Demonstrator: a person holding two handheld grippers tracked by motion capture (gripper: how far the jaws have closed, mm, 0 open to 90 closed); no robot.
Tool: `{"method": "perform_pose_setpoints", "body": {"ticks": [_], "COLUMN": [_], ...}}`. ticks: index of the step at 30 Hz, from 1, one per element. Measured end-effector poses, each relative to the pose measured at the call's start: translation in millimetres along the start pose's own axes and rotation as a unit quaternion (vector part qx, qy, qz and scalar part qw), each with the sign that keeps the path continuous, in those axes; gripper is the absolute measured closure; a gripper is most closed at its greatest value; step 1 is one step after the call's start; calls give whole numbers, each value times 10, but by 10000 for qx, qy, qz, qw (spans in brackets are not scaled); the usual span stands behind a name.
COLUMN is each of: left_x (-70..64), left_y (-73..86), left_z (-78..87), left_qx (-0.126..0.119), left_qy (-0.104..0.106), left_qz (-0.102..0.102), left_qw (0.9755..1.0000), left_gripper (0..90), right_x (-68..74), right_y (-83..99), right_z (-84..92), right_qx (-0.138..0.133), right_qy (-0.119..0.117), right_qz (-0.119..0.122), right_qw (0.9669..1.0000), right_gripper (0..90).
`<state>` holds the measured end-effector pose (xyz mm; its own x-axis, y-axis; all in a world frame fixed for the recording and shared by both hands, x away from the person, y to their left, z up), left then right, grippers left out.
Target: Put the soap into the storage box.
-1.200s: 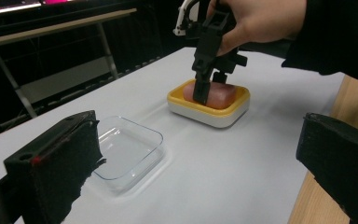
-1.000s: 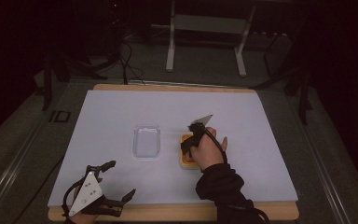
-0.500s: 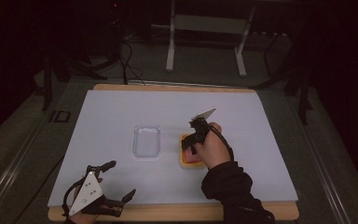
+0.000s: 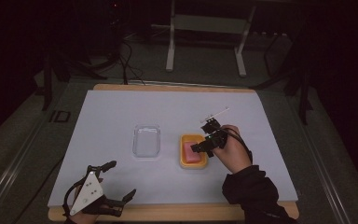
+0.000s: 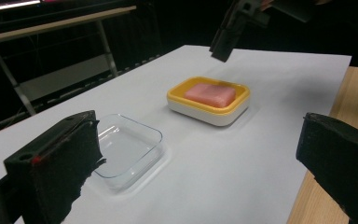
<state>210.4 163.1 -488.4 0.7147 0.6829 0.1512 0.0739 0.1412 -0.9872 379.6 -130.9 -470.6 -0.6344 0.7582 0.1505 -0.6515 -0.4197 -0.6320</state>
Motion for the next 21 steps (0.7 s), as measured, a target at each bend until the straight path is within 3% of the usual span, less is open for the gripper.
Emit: {"method": "perform_pose_setpoints", "body": {"ticks": [5, 7, 10, 12, 21], "left_x": [0, 1, 0, 0, -1], "left_y": [3, 3, 3, 3, 6], "left_z": [-3, -3, -3, -4, -8], "left_qx": [9, 7, 3, 3, 16], "left_qy": [1, 0, 1, 2, -6], "left_qz": [2, 13, 16, 16, 8], "left_qw": [10000, 10000, 10000, 10000, 10000], "left_gripper": [4, 4, 4, 4, 4], "right_x": [-44, -89, -110, -198, -412], "right_y": [44, 64, 72, 129, 343], "right_z": [116, 213, 245, 349, 515], "right_qx": [-66, -239, -301, -384, -657], "right_qy": [-169, -274, -272, -233, -38], "right_qz": [142, 230, 244, 283, 364], "right_qw": [9997, 9991, 9989, 9986, 9972], "right_gripper": [248, 238, 233, 216, 208]}}
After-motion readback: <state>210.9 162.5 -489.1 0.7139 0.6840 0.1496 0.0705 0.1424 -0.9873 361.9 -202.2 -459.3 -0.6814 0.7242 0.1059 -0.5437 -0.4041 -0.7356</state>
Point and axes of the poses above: each handheld gripper's, and its own axes: z roughly backward along the jaws, y roughly out of its underside, x roughly to its left, the point moved 5 cm from there along -z, roughly forward along the jaws, and after that the axes turned 11 degrees about -x, right-handed, at the moved point
